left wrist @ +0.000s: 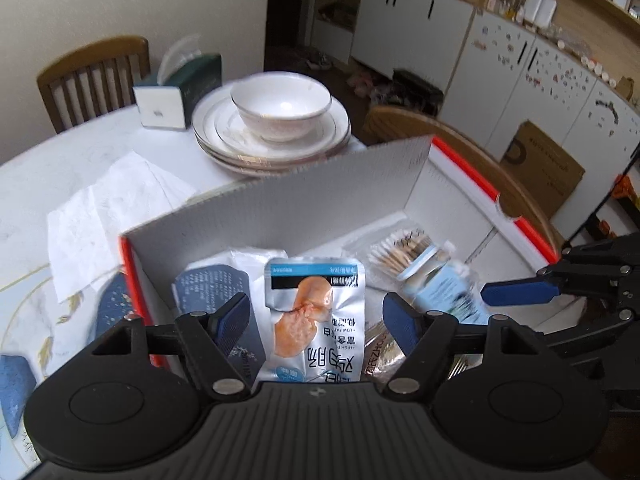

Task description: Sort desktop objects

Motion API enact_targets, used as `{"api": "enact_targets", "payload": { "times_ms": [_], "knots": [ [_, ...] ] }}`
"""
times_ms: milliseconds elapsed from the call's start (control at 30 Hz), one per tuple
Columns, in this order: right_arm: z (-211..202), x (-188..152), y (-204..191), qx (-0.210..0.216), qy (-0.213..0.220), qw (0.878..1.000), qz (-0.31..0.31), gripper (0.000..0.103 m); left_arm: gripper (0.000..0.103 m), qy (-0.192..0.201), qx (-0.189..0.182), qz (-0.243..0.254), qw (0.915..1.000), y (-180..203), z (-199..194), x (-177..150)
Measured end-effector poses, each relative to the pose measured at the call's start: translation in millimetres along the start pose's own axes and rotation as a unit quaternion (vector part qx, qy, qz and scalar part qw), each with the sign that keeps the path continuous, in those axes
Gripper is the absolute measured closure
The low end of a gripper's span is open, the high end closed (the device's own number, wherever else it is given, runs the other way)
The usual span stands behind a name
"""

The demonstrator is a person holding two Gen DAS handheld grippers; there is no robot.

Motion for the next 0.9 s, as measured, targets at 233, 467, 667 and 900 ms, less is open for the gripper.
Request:
{"api": "enact_targets", "payload": {
  "times_ms": [233,467,667,900],
  "knots": [
    [-16.9,0.3,-5.2,0.018,0.021,1.000,0.003,0.063,0.030,0.033,-0.002,0.011,0.9994,5.3,-31.2,1.3],
    [-30.2,1.6,-12.4,0.026,0.039,0.999,-0.001,0.057,0.030,0.039,-0.016,0.012,0.9990,11.1,-51.2,-6.2],
    [-41.2,1.8,-16.5,0.029,0.054,0.998,-0.008,0.044,0.021,0.041,-0.011,0.013,0.9990,9.6,-63.6,-14.6],
    [-48.3,-0.9,-22.2,0.035,0.061,0.997,-0.016,0.040,0.012,0.039,-0.008,0.011,0.9992,4.6,-73.2,-25.2]
  ]
}}
Point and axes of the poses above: each gripper's, at about its wrist camera, not at the fingertips, and z roughly the way its jaws point, y to its right, x to its top, the point moved 7 cm from there along z, roughly the way its jaws point, and after that the axes turned 1 degree about -y, right-handed, at the moved point
